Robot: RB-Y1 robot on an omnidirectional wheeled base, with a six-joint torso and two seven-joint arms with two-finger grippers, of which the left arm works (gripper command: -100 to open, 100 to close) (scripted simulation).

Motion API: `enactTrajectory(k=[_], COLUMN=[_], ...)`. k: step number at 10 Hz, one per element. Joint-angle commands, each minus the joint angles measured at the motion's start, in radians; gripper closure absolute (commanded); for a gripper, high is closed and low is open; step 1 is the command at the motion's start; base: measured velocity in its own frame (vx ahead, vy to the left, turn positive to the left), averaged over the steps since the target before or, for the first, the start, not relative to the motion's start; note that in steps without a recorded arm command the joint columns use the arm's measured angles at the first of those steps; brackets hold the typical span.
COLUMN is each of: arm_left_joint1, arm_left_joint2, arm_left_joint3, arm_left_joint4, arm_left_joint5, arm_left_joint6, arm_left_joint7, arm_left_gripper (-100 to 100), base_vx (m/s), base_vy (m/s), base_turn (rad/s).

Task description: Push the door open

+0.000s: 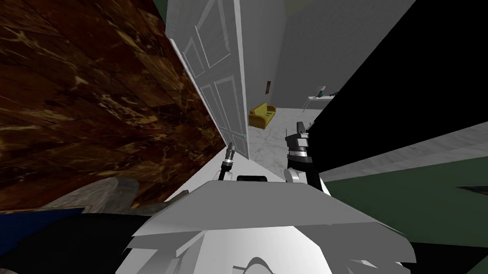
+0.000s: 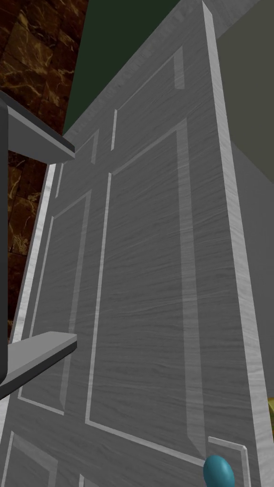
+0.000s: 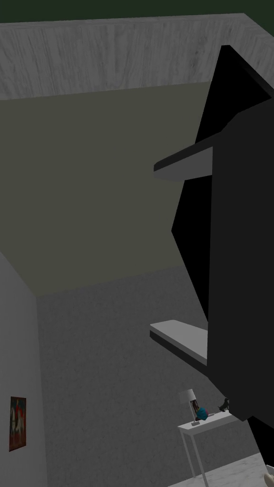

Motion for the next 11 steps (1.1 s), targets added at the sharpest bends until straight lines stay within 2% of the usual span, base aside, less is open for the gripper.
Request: enactTrajectory(k=[1,3,4,11], arm_left_joint1=[-0.008,-0.020,-0.020,-0.058], arm_left_joint2=[-0.002,-0.002,-0.002,-0.004], arm_left_joint3=[-0.013,-0.027,-0.027,-0.075], arm_left_joint4=[0.045,0.092,0.093,0.254], arm_left_joint5=[-0.001,-0.001,-0.001,-0.001], arm_left_joint6=[-0.011,-0.019,-0.019,-0.046], arm_left_joint7=[0.001,0.003,0.003,0.011], arm_left_gripper=[-100,-100,-100,-100], base_vx=[0.077,0.087,0.051,0.070], base_vy=[0.072,0.074,0.050,0.065], base_turn=[-0.106,-0.091,-0.030,-0.081])
